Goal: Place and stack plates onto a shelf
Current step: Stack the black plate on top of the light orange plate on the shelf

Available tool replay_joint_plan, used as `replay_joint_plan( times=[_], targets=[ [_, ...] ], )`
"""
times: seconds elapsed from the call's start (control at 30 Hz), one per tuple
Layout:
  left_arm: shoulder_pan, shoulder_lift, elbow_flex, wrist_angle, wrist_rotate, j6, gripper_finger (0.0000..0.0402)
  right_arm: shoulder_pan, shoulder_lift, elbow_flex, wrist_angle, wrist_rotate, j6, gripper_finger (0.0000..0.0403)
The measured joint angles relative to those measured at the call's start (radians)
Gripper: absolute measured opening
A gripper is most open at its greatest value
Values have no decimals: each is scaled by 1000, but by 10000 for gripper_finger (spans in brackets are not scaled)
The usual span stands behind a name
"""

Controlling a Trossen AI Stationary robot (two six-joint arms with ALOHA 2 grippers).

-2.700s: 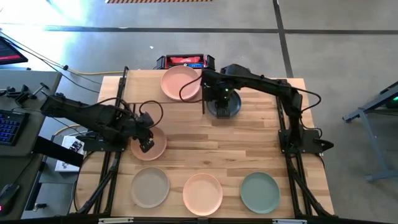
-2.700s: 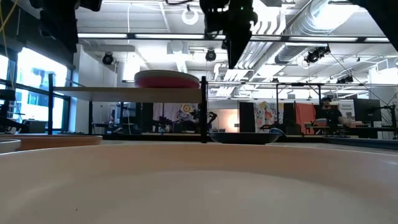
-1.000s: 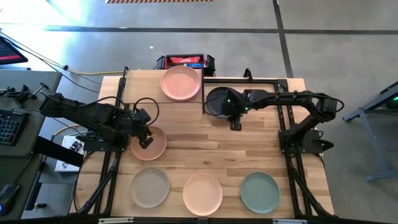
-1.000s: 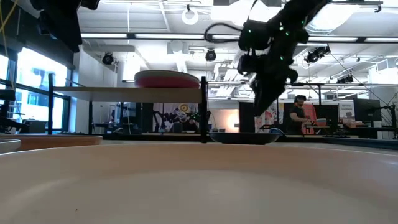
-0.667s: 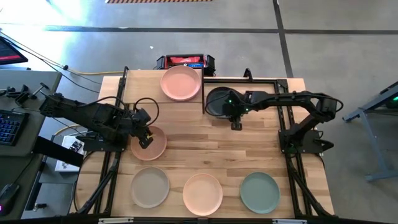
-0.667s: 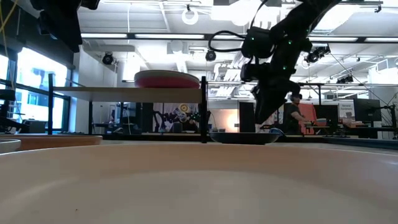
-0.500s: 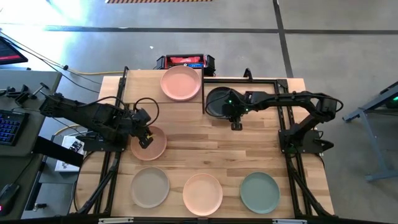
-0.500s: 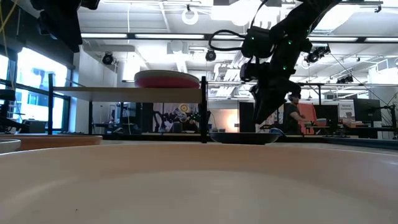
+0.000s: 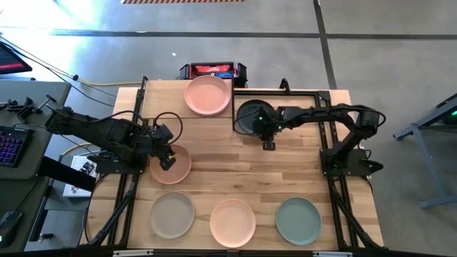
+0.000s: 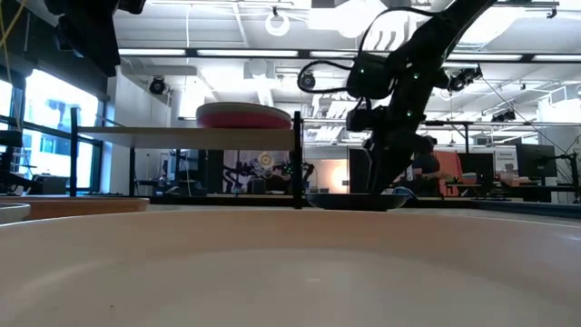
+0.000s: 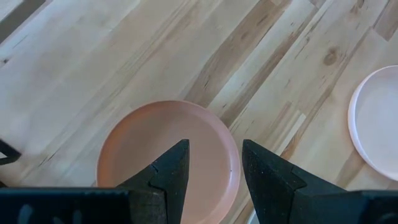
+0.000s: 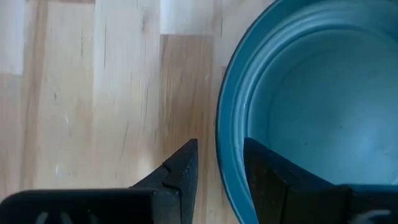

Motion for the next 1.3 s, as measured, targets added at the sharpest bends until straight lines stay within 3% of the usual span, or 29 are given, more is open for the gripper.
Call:
replay_joint_plan(
  times=[0.37, 0.63, 0.87, 1.3],
  targets=[
    [0, 0, 0, 0, 0, 0, 136, 4, 69, 0, 5, 78, 15, 102],
    [0, 0, 0, 0, -4, 0, 136, 27, 66, 2, 14, 131, 47, 9],
    [0, 0, 0, 0, -6, 0, 136, 60, 33, 53, -66, 135, 111, 3],
    [0, 0, 0, 0, -38, 9, 136, 92, -107, 269, -343, 318, 218, 0]
  ],
)
